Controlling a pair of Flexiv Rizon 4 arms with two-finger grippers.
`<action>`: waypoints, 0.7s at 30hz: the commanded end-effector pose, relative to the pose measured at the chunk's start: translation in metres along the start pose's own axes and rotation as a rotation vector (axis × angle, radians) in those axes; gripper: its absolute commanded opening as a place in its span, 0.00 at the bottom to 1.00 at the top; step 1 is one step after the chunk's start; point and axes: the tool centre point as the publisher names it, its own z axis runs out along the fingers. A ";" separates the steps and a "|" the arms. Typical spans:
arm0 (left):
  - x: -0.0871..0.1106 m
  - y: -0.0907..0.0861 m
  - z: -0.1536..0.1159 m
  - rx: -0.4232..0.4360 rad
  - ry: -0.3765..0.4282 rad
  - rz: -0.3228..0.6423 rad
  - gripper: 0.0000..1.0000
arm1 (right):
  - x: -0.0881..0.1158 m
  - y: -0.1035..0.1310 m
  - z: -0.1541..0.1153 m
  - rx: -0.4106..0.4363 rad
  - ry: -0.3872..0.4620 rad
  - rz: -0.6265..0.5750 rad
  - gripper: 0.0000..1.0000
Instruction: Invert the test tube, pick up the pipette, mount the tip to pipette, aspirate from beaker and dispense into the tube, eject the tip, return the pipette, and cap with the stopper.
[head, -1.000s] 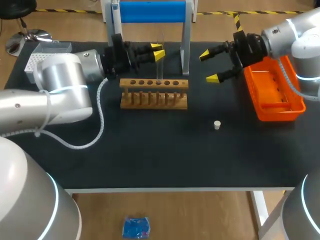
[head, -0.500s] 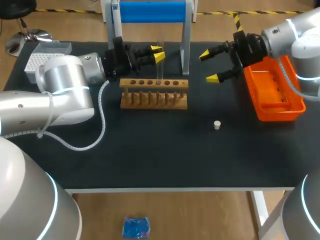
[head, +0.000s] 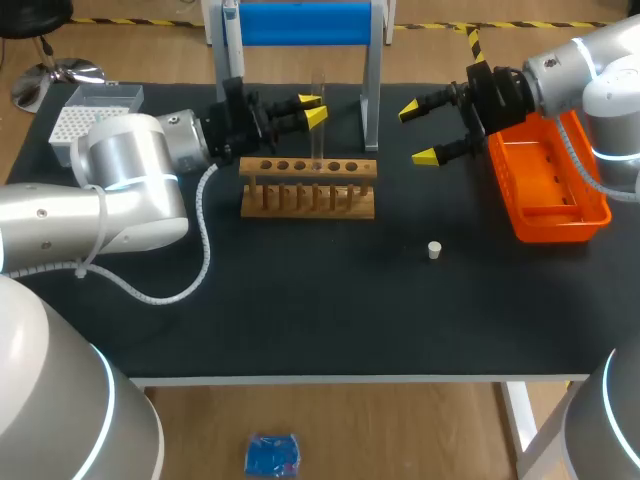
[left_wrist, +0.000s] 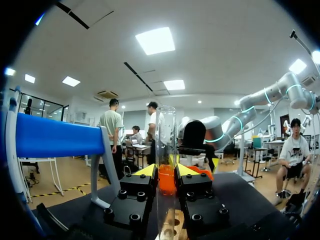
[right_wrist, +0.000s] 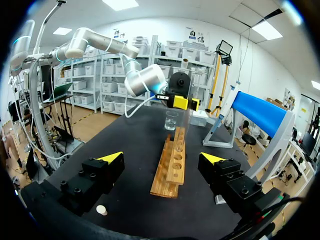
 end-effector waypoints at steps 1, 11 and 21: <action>-0.002 0.004 0.002 0.006 -0.003 0.001 0.00 | 0.000 0.000 -0.001 0.002 0.001 0.001 1.00; -0.005 0.003 -0.002 -0.102 0.013 0.033 0.00 | 0.000 0.000 -0.001 0.002 0.001 0.001 1.00; -0.005 0.002 -0.009 -0.193 0.026 0.034 0.00 | 0.000 0.000 -0.001 0.002 0.001 0.001 1.00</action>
